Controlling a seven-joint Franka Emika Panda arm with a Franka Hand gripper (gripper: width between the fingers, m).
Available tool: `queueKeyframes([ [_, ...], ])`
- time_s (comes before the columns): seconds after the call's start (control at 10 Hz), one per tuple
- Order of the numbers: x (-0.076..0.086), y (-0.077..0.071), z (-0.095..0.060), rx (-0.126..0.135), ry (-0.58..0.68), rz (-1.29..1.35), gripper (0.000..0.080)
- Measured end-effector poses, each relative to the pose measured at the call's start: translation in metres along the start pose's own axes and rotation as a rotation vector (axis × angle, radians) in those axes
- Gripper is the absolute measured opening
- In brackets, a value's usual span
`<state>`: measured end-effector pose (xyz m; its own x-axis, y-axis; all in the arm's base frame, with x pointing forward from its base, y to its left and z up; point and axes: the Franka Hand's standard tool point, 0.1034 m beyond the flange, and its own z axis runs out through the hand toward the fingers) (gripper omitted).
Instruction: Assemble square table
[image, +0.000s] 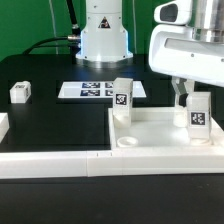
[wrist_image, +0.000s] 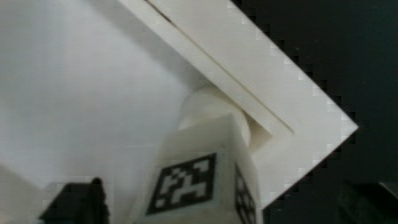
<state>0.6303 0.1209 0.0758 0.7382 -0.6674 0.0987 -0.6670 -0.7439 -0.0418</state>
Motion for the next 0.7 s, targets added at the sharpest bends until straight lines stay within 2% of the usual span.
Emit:
queueKeyframes([
  [0.1,-0.0004,0.0001,0.0002,0.0,-0.002,0.006,0.0606],
  [0.2,-0.0004,0.0001,0.0003,0.0,-0.001,0.023,0.0606],
  [0.4,-0.0008,0.0002,0.0008,0.0,-0.003,0.107,0.0322],
  [0.7,-0.0005,0.0013,0.0014,-0.003,-0.003,0.305,0.0288],
])
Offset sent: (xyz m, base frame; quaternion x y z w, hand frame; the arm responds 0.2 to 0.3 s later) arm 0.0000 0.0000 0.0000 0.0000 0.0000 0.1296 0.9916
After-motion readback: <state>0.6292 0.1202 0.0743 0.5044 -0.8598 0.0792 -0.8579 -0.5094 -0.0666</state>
